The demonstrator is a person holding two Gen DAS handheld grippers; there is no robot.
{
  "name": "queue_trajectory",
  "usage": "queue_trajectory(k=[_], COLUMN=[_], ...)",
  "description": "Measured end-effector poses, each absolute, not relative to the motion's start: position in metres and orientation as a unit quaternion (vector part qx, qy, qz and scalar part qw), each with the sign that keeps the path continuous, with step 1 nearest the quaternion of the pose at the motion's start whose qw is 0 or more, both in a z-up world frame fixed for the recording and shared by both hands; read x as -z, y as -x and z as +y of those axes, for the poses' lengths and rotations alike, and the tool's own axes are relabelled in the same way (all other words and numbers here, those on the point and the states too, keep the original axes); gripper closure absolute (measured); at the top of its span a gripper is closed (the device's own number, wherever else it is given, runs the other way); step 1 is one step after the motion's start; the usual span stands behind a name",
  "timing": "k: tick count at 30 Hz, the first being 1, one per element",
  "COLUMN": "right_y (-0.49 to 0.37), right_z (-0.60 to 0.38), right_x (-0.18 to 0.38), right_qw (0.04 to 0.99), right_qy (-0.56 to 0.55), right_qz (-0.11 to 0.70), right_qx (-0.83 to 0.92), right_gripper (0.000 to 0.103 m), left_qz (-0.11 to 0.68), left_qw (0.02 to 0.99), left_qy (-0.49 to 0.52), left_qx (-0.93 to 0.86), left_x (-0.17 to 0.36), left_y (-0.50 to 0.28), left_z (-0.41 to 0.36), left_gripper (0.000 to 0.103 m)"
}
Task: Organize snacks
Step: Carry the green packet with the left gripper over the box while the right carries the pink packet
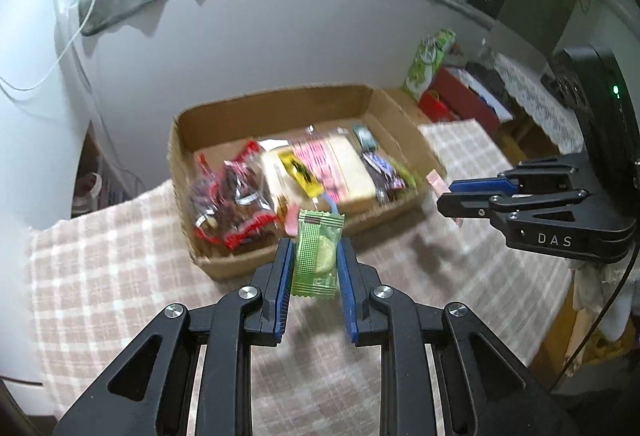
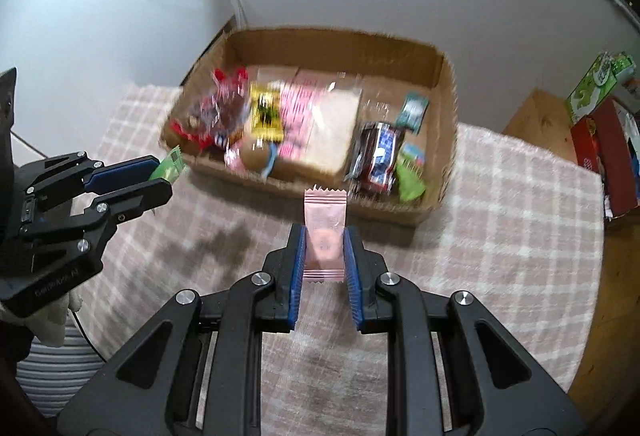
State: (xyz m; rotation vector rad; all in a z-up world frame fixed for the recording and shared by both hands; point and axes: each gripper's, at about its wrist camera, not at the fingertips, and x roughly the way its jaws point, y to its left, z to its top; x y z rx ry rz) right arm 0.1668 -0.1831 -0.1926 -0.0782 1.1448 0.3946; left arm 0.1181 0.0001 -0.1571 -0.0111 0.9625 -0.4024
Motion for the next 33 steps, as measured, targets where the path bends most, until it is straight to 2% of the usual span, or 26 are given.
queue_trajectory(k=[17, 33], right_y=[-0.221, -0.252], right_z=[-0.187, -0.191], right_x=[0.157, 0.180], right_qw=[0.847, 0.838], right_qy=[0.022, 0.029], right_qz=[0.502, 0.522], right_qx=[-0.173, -0.158], right_gripper=[0.083, 0.083], left_qz=[0.435, 0.454], left_qw=[0.884, 0.880], left_qy=[0.002, -0.001], left_qx=[0.168, 0.142], left_x=[0.136, 0.150], left_y=[-0.174, -0.209], left_z=[-0.017, -0.025], left_gripper=[0.083, 0.083])
